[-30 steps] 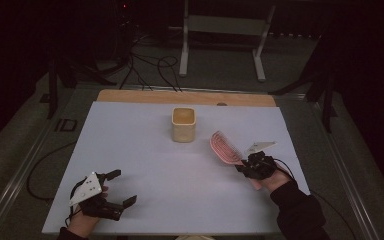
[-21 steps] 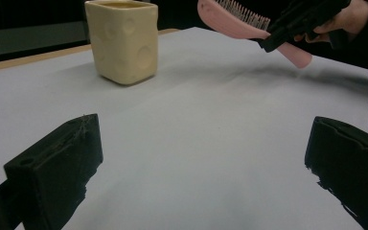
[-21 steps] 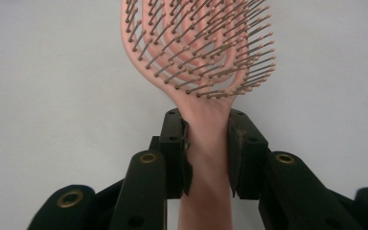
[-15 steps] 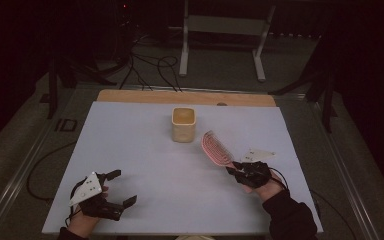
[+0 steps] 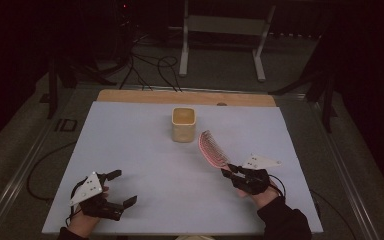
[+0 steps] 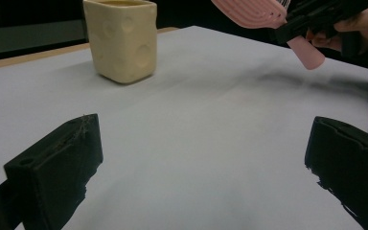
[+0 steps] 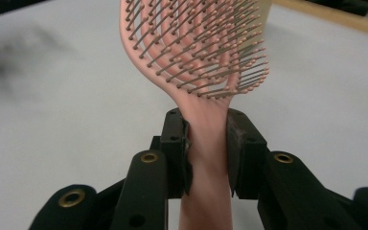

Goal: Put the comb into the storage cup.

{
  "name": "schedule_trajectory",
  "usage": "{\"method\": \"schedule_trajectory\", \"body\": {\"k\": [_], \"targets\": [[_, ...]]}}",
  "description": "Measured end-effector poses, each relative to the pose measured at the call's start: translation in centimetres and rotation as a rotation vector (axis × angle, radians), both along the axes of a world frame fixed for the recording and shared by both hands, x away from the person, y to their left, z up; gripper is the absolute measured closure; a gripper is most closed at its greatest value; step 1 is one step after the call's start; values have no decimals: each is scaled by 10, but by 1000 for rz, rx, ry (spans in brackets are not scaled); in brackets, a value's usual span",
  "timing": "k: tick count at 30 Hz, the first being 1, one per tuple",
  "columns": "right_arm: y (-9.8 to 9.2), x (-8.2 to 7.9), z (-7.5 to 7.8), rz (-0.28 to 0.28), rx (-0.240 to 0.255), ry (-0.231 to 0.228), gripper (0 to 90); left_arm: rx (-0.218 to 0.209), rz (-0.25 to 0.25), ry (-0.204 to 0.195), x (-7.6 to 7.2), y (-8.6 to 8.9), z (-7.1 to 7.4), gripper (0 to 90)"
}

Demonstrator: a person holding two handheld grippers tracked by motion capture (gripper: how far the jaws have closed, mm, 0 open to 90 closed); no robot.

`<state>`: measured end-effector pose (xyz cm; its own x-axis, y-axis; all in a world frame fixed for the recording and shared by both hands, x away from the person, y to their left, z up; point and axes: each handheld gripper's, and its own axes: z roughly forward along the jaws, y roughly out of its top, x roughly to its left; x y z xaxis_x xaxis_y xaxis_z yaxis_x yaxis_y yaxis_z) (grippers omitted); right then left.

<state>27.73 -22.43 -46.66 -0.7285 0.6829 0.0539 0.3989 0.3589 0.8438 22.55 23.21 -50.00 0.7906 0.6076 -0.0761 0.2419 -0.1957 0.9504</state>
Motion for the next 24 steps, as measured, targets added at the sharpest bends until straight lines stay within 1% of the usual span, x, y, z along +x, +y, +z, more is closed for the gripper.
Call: {"method": "schedule_trajectory", "body": {"k": [1, 2, 3, 4, 5, 6, 8, 9, 11, 12, 13, 15, 16, 17, 18, 19, 20, 21, 22, 23, 24], "targets": [[0, -2, 1, -13, 5, -17, 722, -1, 0, 1, 0, 0, 0, 2], [0, -2, 2, -10, 14, -5, 722, -2, 0, 1, 0, 0, 0, 2], [-1, -3, 2, -16, 20, -15, 723, -2, 0, 1, 0, 0, 0, 2], [-2, -4, 2, -26, 36, -31, 723, -1, 0, 1, 0, 0, 0, 2], [-2, -4, 3, -22, 45, -22, 723, -3, 0, 2, 0, 0, 0, 2], [-3, -6, 4, -38, 56, -47, 723, -2, 1, 3, 0, 0, 0, 2], [-6, -8, 7, -39, 91, -62, 723, -3, 1, 3, 0, 0, 0, 2], [-7, -10, 8, -54, 103, -96, 723, -3, 2, 3, 1, 0, 0, 2], [-10, -11, 12, -50, 137, -110, 723, -9, 2, 6, 1, -1, -1, 2], [-13, -16, 14, -67, 168, -166, 723, -9, 1, 6, 1, -1, -1, 2], [-15, -16, 15, -46, 186, -160, 723, -9, 0, 7, 1, -1, 0, 2], [-15, -19, 15, -68, 188, -187, 723, -8, 1, 11, 1, -2, 0, 2], [-15, -18, 13, -52, 184, -178, 723, -8, -1, 12, 1, -3, 0, 2], [-14, -19, 11, -65, 171, -192, 724, -8, -2, 9, 1, -3, 1, 2], [-14, -19, 10, -67, 174, -189, 724, -9, -3, 10, 1, -4, 2, 2], [-14, -18, 8, -56, 188, -176, 724, -13, -7, 8, 0, -5, 3, 2], [-13, -19, 7, -74, 188, -191, 724, -16, -10, 7, 0, -6, 3, 2], [-13, -19, 6, -77, 195, -194, 724, -17, -12, 8, 0, -7, 4, 2], [-12, -18, 6, -62, 197, -177, 724, -21, -14, 10, 0, -8, 5, 2], [-11, -20, 4, -87, 185, -200, 724, -27, -17, 10, 0, -9, 6, 2], [-11, -19, 4, -76, 190, -194, 724, -28, -18, 10, 0, -10, 8, 2]]}}
